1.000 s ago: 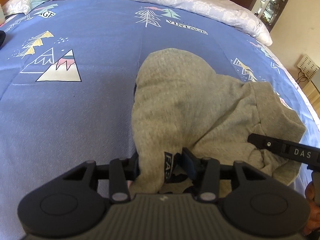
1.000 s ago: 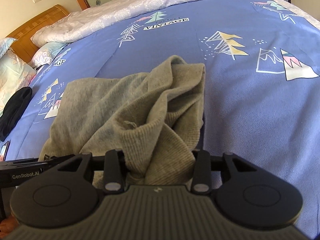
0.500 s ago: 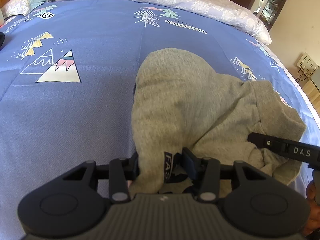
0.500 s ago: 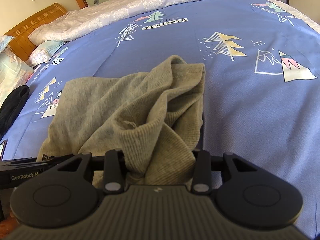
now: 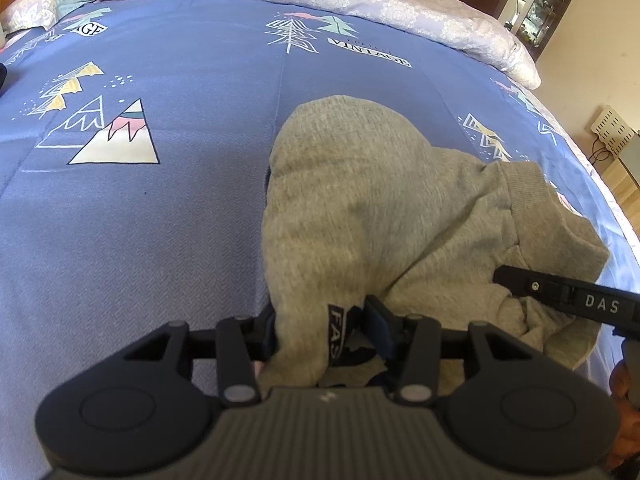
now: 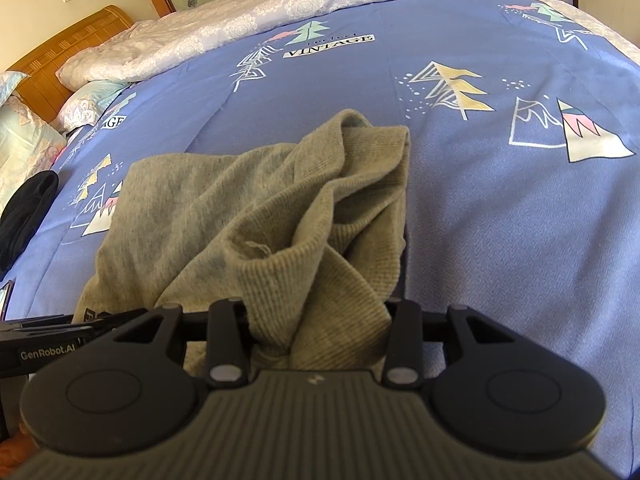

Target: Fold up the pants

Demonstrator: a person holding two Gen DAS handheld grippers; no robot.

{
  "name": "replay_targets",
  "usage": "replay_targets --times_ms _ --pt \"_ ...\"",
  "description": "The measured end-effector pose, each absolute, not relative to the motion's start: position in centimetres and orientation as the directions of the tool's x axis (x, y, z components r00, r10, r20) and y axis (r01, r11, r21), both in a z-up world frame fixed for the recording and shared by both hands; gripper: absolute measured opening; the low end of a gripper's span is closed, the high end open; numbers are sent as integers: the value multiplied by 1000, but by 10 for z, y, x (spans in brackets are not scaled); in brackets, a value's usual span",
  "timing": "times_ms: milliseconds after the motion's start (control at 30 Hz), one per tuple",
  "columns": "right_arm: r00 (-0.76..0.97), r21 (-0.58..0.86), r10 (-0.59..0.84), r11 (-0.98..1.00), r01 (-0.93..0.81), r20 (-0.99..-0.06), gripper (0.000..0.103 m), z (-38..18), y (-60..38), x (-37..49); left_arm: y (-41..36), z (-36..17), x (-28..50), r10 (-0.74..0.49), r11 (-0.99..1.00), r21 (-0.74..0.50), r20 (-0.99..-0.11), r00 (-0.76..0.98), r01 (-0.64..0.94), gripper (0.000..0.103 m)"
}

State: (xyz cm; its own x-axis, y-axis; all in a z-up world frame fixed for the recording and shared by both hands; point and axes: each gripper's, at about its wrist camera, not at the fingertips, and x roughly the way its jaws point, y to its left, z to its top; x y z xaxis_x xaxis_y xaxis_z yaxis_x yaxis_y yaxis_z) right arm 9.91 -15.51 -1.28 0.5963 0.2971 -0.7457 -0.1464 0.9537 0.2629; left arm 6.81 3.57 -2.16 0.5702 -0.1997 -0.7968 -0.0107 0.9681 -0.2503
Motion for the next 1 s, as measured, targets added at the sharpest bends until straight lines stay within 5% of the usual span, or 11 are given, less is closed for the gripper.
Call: replay_targets --times_ms 200,600,667,733,767,1000 --pt "595 264 297 954 -145 -747 44 -13 -155 99 36 -22 69 -206 967 -255 -798 566 -8 45" --pt "569 382 371 918 -107 -734 61 -22 -184 105 36 -21 85 -295 946 -323 -812 504 34 82" --pt "569 407 390 908 -105 -724 64 -24 -187 105 35 -22 85 -291 948 -318 -810 509 36 72" --pt "572 417 400 902 -110 -715 62 -26 -188 104 30 -19 84 -240 965 -258 -817 525 40 44" --pt "571 418 411 899 -127 -711 45 -25 -187 103 29 -17 84 -235 967 -249 -817 527 46 35" --pt "661 370 440 894 -255 -608 36 17 -161 109 43 50 103 -241 963 -255 -695 678 81 29"
